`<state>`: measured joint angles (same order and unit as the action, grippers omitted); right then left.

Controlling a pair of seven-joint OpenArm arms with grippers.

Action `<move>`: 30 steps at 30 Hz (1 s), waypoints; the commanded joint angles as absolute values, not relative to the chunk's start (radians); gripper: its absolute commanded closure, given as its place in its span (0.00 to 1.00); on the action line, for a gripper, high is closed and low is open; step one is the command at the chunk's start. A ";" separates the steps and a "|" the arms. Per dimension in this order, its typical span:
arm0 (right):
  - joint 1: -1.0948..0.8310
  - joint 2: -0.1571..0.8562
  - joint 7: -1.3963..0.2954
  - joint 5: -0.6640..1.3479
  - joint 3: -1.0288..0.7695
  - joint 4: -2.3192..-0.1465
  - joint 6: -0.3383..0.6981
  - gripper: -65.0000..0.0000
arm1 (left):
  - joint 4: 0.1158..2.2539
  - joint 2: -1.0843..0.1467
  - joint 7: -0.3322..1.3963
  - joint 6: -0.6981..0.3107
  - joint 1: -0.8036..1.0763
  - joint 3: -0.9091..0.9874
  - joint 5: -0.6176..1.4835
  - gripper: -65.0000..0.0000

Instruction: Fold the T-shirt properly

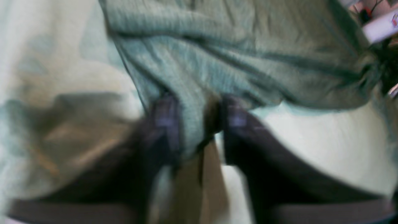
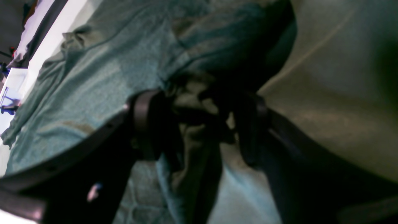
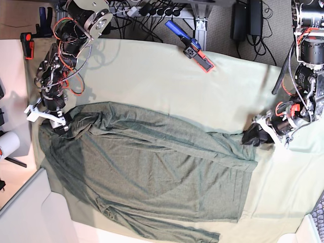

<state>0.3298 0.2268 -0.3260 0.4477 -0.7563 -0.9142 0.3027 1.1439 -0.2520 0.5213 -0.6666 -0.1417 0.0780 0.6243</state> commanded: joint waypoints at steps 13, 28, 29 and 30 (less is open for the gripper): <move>0.347 0.263 -0.360 0.445 -0.693 -0.942 0.318 1.00 | 1.192 -0.287 0.640 -0.698 -0.154 0.064 0.764 1.00; 0.215 0.305 -0.583 0.584 -0.736 -1.171 0.318 1.00 | 1.470 -0.462 0.694 -0.698 0.028 0.073 0.804 1.00; 0.209 0.305 -0.587 0.593 -0.743 -1.173 0.318 1.00 | 1.475 -0.474 0.694 -0.698 0.036 0.079 0.805 1.00; 0.204 0.305 -0.591 0.596 -0.751 -1.176 0.318 1.00 | 1.481 -0.485 0.696 -0.698 0.044 0.086 0.809 1.00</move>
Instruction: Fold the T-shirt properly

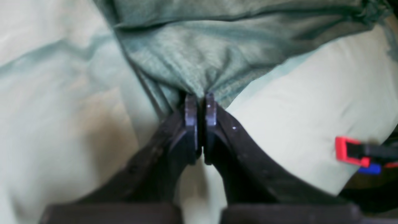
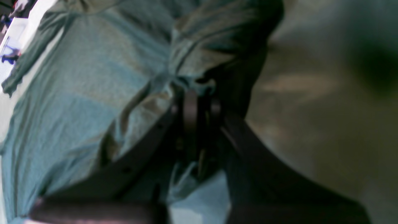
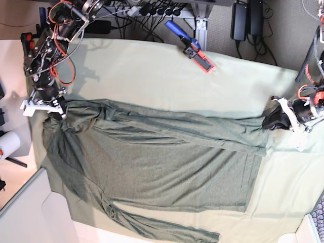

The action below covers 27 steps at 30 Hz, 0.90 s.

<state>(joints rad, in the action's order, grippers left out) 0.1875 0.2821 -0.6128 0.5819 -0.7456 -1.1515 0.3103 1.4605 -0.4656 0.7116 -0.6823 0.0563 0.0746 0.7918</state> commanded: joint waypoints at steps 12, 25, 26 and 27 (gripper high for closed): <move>0.137 0.324 -0.695 0.622 -0.777 -1.251 0.318 1.00 | 1.558 -0.588 0.746 -0.698 0.116 0.152 0.881 1.00; -0.050 0.349 -0.716 0.636 -0.777 -1.383 0.318 1.00 | 1.668 -0.632 0.763 -0.698 0.269 0.186 0.910 1.00; -0.067 0.349 -0.716 0.636 -0.777 -1.401 0.318 1.00 | 1.689 -0.632 0.764 -0.698 0.289 0.197 0.910 1.00; -0.083 0.349 -0.716 0.636 -0.777 -1.420 0.318 1.00 | 1.709 -0.632 0.764 -0.698 0.310 0.208 0.909 1.00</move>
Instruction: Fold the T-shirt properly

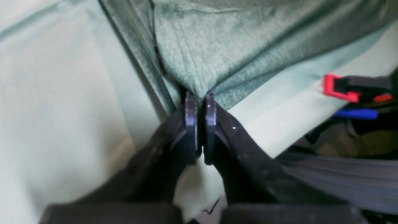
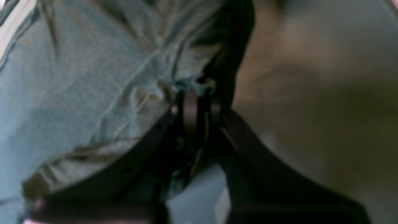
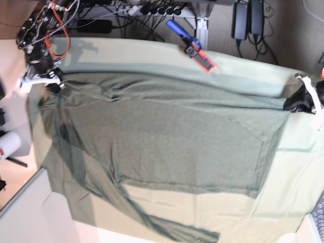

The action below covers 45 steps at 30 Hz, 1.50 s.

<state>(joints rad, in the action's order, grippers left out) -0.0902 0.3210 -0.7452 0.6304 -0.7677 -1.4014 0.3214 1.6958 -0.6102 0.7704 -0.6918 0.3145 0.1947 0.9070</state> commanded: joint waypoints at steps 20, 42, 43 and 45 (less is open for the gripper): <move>-0.248 0.349 -0.708 0.612 -0.778 -1.520 0.318 1.00 | 1.759 -0.613 0.760 -0.698 0.502 0.351 0.947 1.00; -0.256 0.346 -0.681 0.518 -0.778 -1.518 0.318 0.53 | 1.758 -0.598 0.736 -0.698 0.504 0.351 0.922 0.68; -0.260 0.346 -0.681 0.519 -0.778 -1.518 0.318 0.51 | 1.758 -0.598 0.730 -0.698 0.505 0.351 0.918 0.63; -0.264 0.346 -0.682 0.514 -0.778 -1.518 0.318 0.51 | 1.758 -0.598 0.721 -0.698 0.505 0.351 0.908 0.59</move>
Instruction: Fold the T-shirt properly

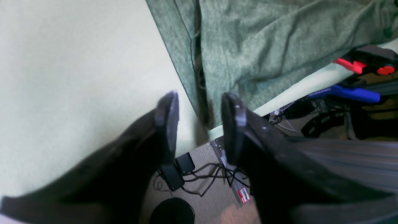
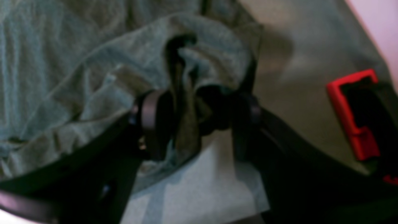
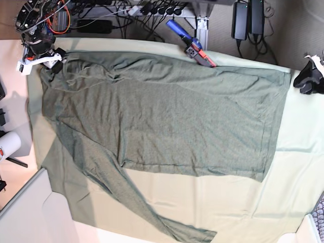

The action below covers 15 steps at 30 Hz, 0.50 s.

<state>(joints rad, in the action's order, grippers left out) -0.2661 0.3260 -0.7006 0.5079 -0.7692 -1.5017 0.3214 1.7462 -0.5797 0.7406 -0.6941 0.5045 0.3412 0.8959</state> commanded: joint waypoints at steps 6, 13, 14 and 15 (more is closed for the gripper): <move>-0.264 0.346 -0.681 0.512 -0.790 -1.518 0.317 0.51 | 1.758 -0.598 0.718 -0.698 0.505 0.353 0.894 0.58; -0.261 0.352 -0.670 0.553 -0.935 -1.532 0.317 0.51 | 1.759 -0.598 0.717 -0.698 0.503 0.420 0.913 0.58; -0.260 0.356 -0.660 0.565 -0.955 -1.534 0.317 0.51 | 1.759 -0.598 0.717 -0.698 0.501 0.436 0.926 0.58; -0.257 0.362 -0.650 0.573 -0.971 -1.534 0.317 0.51 | 1.759 -0.599 0.714 -0.698 0.500 0.451 0.933 0.58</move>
